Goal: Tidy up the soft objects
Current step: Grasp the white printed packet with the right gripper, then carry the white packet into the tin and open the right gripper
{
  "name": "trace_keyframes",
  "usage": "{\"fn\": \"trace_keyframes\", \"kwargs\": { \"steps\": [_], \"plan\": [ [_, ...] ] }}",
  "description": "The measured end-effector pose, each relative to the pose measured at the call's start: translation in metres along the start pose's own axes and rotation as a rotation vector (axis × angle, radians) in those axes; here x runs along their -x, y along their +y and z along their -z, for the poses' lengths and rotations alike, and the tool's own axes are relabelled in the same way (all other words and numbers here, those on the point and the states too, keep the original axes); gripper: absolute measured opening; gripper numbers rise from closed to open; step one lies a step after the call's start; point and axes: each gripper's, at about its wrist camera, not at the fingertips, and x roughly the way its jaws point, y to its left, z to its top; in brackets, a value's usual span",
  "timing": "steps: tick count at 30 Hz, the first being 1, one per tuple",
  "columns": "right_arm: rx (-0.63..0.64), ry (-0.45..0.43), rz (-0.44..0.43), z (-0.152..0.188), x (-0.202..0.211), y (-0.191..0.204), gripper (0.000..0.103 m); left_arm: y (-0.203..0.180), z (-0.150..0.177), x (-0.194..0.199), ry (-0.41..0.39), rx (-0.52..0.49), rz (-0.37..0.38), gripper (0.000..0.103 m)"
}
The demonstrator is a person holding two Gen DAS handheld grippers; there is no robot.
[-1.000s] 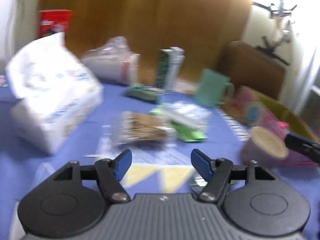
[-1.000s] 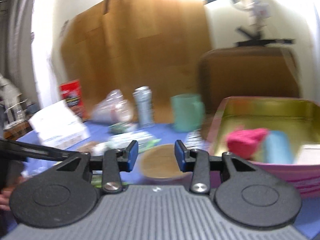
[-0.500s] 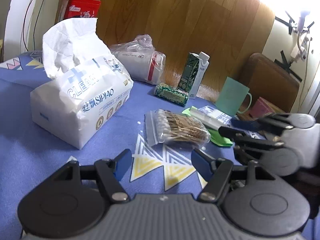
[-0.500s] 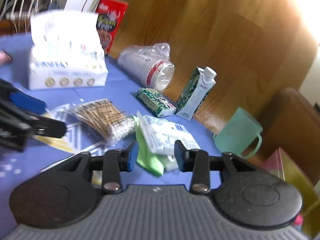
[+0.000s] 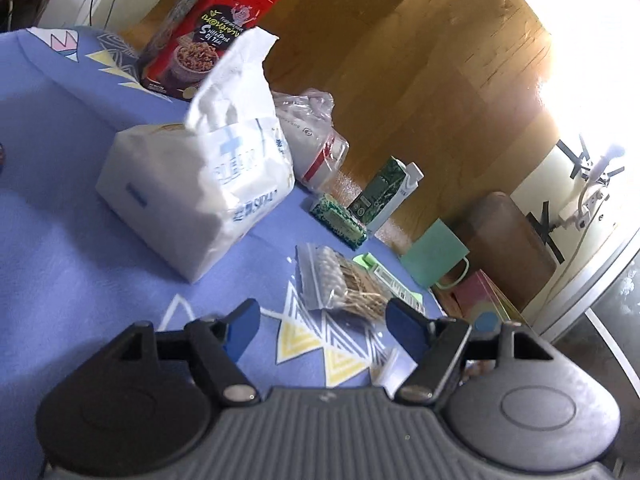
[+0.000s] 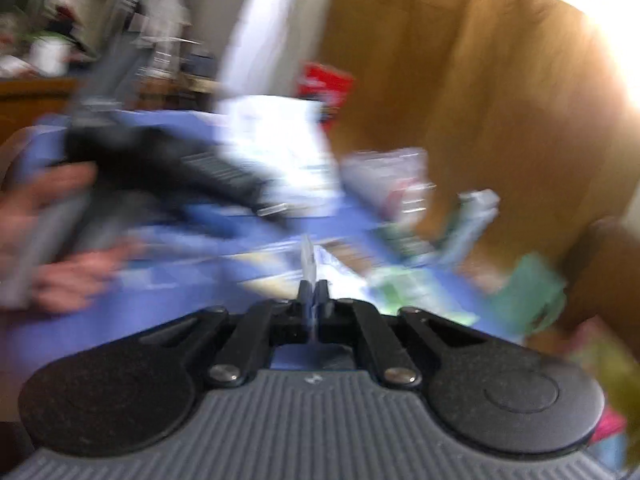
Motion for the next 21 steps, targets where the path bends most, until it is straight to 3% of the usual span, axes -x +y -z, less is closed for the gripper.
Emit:
{"fn": "trace_keyframes", "kwargs": {
  "steps": [2,4,5,6,10,13,16,19,21],
  "plan": [
    [-0.027,0.011,-0.118,0.008,0.011,0.011,0.009,-0.005,0.001,0.005,0.015,-0.037,-0.013,0.072],
    [-0.088,0.021,-0.203,0.018,0.015,0.012,0.023,-0.012,0.003,0.01,0.036,-0.079,-0.015,0.074],
    [-0.134,0.022,-0.221,0.022,0.018,0.009,0.034,-0.016,0.004,0.012,0.048,-0.098,-0.015,0.074],
    [-0.166,0.026,-0.223,0.025,0.018,0.005,0.039,-0.019,0.006,0.013,0.061,-0.113,-0.01,0.074],
    [-0.261,0.061,-0.172,0.032,0.015,-0.012,0.041,-0.035,0.016,0.009,0.134,-0.167,0.002,0.075],
    [-0.325,0.106,-0.202,0.038,0.009,-0.016,0.056,-0.044,0.028,0.006,0.186,-0.2,-0.02,0.082],
    [-0.31,0.124,-0.206,0.041,0.0,-0.008,0.058,-0.054,0.039,0.009,0.205,-0.243,-0.041,0.081],
    [-0.27,0.109,-0.187,0.042,-0.009,0.0,0.058,-0.064,0.05,0.01,0.234,-0.267,-0.026,0.065],
    [-0.245,0.085,-0.161,0.042,-0.011,0.007,0.046,-0.074,0.055,0.011,0.23,-0.299,-0.065,0.065]
  ]
}}
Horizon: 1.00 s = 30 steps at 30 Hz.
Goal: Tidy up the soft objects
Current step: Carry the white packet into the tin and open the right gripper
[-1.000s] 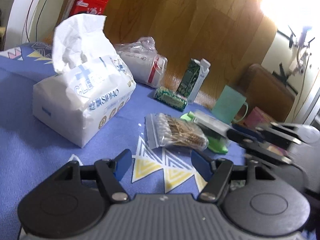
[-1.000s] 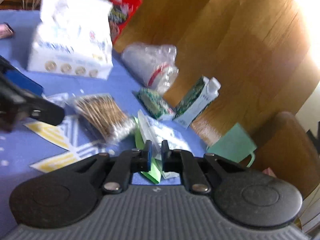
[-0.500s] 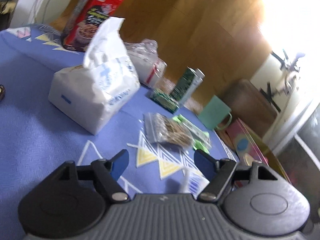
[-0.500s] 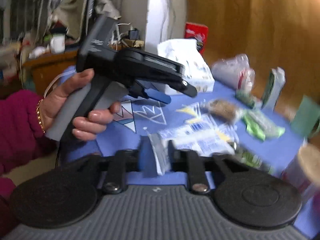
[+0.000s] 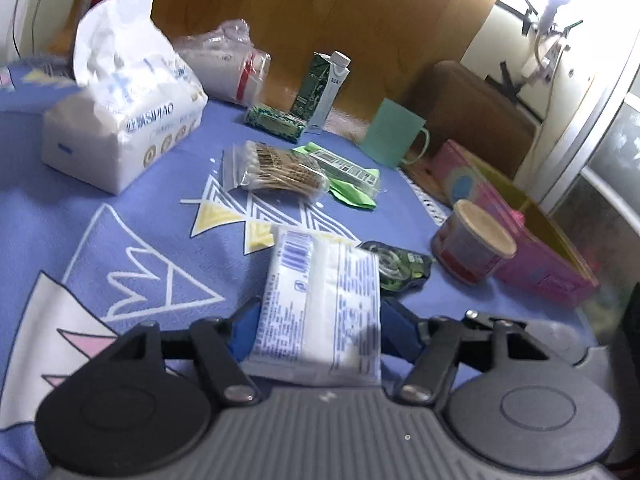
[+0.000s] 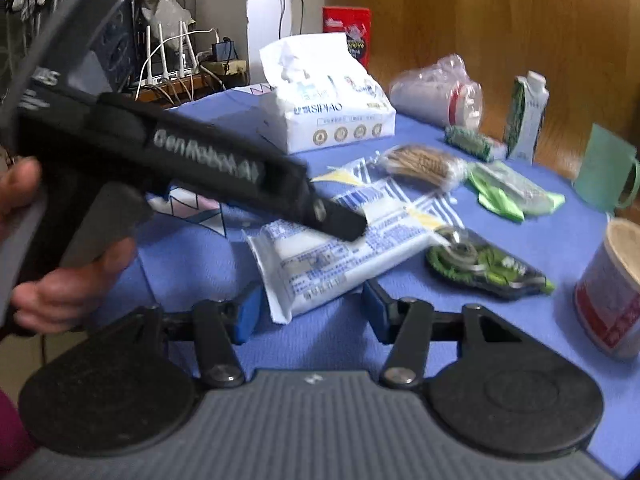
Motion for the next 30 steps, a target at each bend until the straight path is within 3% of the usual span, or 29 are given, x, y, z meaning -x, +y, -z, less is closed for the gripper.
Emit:
{"fn": "trace_keyframes", "kwargs": {
  "steps": [6,14,19,23,27,30],
  "plan": [
    [-0.028,-0.107,0.052,0.005,0.027,-0.015,0.038,-0.036,-0.02,0.007,-0.054,-0.06,0.071,0.065],
    [-0.109,-0.292,0.284,0.019,0.089,-0.056,0.038,-0.149,-0.052,-0.037,-0.076,-0.295,0.188,0.065],
    [-0.222,-0.33,0.421,0.04,0.12,-0.105,0.037,-0.224,-0.058,-0.084,-0.043,-0.393,0.253,0.065],
    [-0.289,-0.351,0.515,0.052,0.139,-0.146,0.037,-0.27,-0.064,-0.122,-0.018,-0.417,0.295,0.065],
    [-0.345,-0.353,0.598,0.064,0.16,-0.178,0.036,-0.301,-0.068,-0.161,0.022,-0.413,0.293,0.066],
    [-0.373,-0.331,0.749,0.07,0.161,-0.206,0.032,-0.312,-0.063,-0.176,0.056,-0.391,0.288,0.067]
  ]
}}
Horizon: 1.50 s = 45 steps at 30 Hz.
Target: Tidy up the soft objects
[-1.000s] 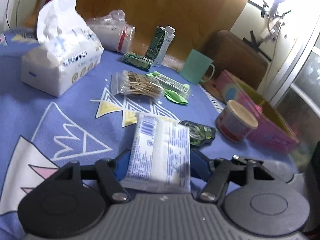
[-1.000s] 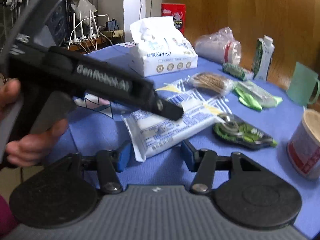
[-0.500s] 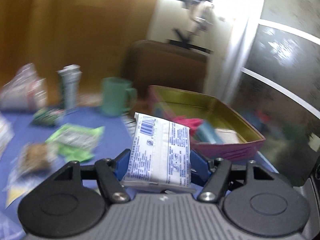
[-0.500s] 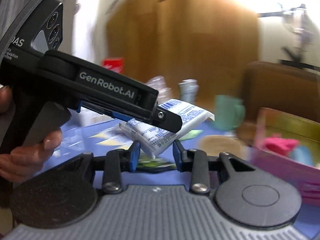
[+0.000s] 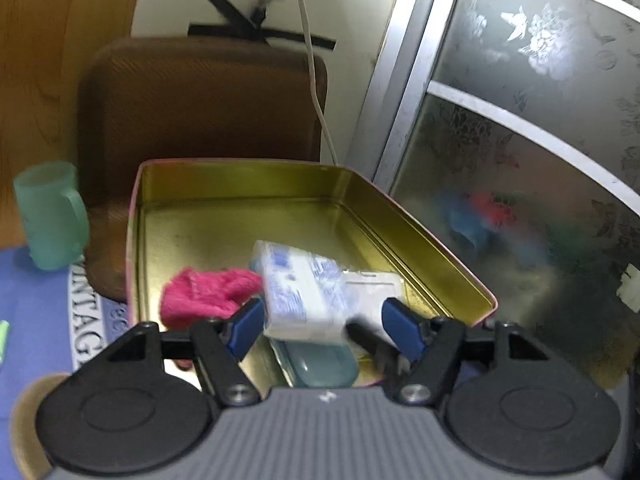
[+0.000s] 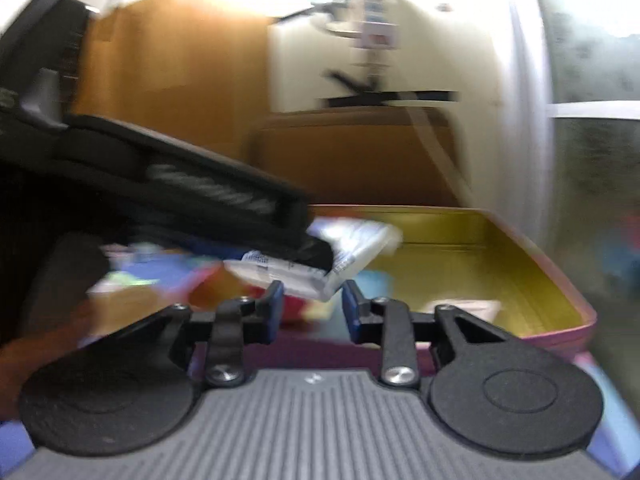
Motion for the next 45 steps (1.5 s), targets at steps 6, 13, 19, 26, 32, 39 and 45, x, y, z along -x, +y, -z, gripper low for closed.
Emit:
{"fn": "trace_keyframes", "kwargs": {
  "steps": [6,13,19,26,32,39,45],
  "plan": [
    [-0.1,0.001,0.107,0.005,-0.008,-0.037,0.032,-0.004,0.012,0.003,-0.002,-0.018,-0.052,0.07],
    [-0.117,-0.017,0.084,0.007,0.002,-0.031,0.032,-0.002,0.02,0.021,0.022,-0.009,-0.11,0.07],
    [-0.116,-0.021,0.072,0.012,0.022,-0.02,0.032,-0.001,0.031,0.047,0.009,-0.022,-0.148,0.073],
    [-0.126,-0.007,0.054,0.019,0.04,-0.005,0.032,0.002,0.048,0.081,-0.005,-0.029,-0.192,0.073],
    [-0.166,0.043,-0.009,0.024,0.045,0.008,0.033,0.006,0.068,0.108,-0.027,-0.057,-0.261,0.084],
    [-0.161,0.101,-0.096,0.029,0.046,0.036,0.034,0.023,0.099,0.138,-0.034,-0.053,-0.335,0.085],
    [-0.142,0.154,-0.156,0.035,0.045,0.07,0.034,0.055,0.124,0.162,-0.03,-0.018,-0.41,0.085]
  ]
}}
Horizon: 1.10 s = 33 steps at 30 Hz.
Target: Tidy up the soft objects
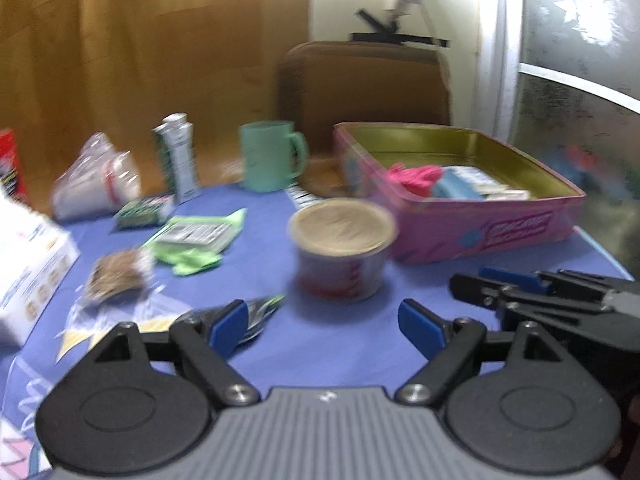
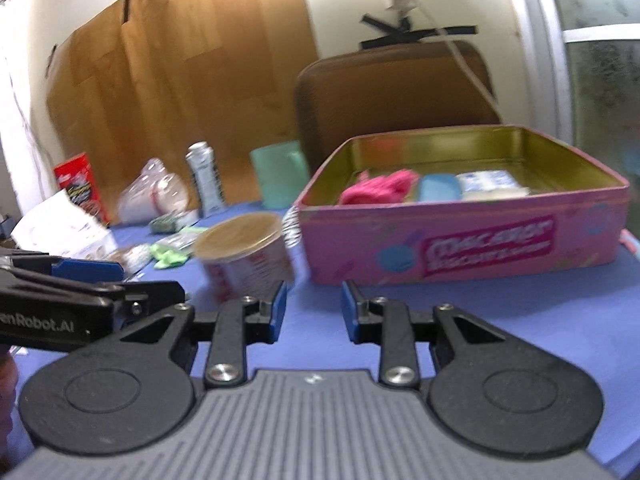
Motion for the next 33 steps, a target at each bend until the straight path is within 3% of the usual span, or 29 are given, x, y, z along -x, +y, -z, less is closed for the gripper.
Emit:
{"fn": "trace_keyframes", "kwargs": {
  "steps": [13,27,33],
  "plan": [
    [0.101,0.097,-0.118,0.011,-0.022,0.067,0.035,0.094,0.034,0.004,0.031,0.123,-0.188,0.085],
    [0.218,0.154,-0.279,-0.008,-0.061,0.139,0.038,0.201,0.05,0.003,0.023,0.244,-0.406,0.085],
    [0.215,0.201,-0.34,-0.033,-0.107,0.168,0.054,0.228,0.056,0.005,0.001,0.371,-0.362,0.084]
  ]
}}
